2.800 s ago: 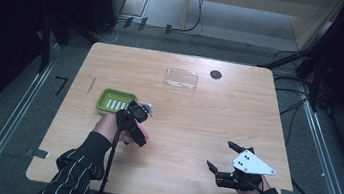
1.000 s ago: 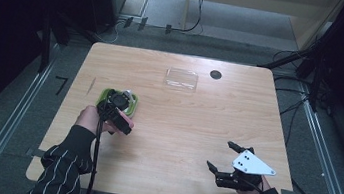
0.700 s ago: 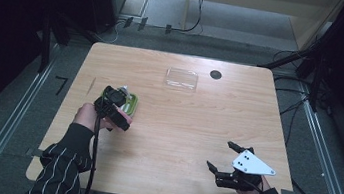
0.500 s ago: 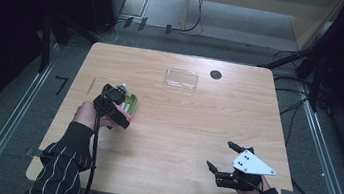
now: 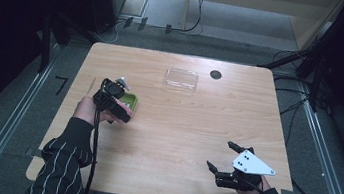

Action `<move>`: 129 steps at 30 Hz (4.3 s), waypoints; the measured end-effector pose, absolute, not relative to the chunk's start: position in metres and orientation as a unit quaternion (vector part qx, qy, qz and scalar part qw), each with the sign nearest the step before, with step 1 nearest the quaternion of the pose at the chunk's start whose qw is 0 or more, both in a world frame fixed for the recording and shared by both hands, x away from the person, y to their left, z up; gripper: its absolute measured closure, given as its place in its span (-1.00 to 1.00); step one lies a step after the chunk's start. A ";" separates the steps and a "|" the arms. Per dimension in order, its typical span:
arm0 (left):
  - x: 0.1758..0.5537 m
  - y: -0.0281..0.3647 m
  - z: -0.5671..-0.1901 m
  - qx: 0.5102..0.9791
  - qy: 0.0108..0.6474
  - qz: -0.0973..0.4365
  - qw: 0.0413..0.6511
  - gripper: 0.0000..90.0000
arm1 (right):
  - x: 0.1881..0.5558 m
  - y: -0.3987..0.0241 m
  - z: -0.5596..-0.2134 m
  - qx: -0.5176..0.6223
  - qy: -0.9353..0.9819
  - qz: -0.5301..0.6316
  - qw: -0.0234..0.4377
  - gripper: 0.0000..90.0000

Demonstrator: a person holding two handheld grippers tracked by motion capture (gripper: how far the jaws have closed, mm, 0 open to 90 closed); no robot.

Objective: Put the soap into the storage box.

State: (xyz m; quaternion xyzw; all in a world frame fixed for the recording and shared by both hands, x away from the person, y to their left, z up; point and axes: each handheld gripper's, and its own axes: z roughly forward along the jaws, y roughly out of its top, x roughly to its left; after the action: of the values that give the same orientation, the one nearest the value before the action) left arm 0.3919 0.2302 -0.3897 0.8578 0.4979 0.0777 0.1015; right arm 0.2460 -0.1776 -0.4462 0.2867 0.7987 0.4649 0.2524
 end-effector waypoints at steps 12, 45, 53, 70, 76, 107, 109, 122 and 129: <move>0.408 0.228 -0.394 0.846 0.517 0.080 0.100 -0.70 | 0.246 -0.178 -0.446 0.288 0.798 0.464 0.254 -0.69; 0.441 0.251 -0.409 0.823 0.558 0.051 0.094 -0.70 | 0.246 -0.178 -0.446 0.288 0.798 0.465 0.254 -0.69; 0.443 0.251 -0.413 0.820 0.563 0.054 0.090 -0.70 | 0.246 -0.178 -0.446 0.288 0.798 0.465 0.253 -0.69; 0.450 0.249 -0.419 0.818 0.568 0.050 0.076 -0.70 | 0.246 -0.179 -0.446 0.288 0.798 0.465 0.253 -0.69; 0.454 0.250 -0.421 0.808 0.580 0.057 0.084 -0.70 | 0.246 -0.179 -0.446 0.288 0.798 0.465 0.254 -0.69; 0.461 0.248 -0.438 0.783 0.613 0.064 0.081 -0.70 | 0.245 -0.180 -0.446 0.293 0.795 0.466 0.256 -0.69; 0.461 0.249 -0.437 0.785 0.611 0.063 0.081 -0.70 | 0.245 -0.180 -0.446 0.292 0.795 0.466 0.256 -0.69; 0.454 0.249 -0.423 0.789 0.603 0.085 0.085 -0.74 | 0.245 -0.181 -0.446 0.292 0.794 0.468 0.255 -0.69; 0.449 0.247 -0.418 0.795 0.595 0.082 0.083 -0.77 | 0.244 -0.180 -0.446 0.291 0.794 0.468 0.257 -0.69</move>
State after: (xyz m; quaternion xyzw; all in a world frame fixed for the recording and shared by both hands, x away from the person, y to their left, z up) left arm 0.4489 0.2471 -0.4180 0.7950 0.5953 0.0820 0.0829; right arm 0.2441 -0.1805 -0.4459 0.2912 0.7937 0.4683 0.2567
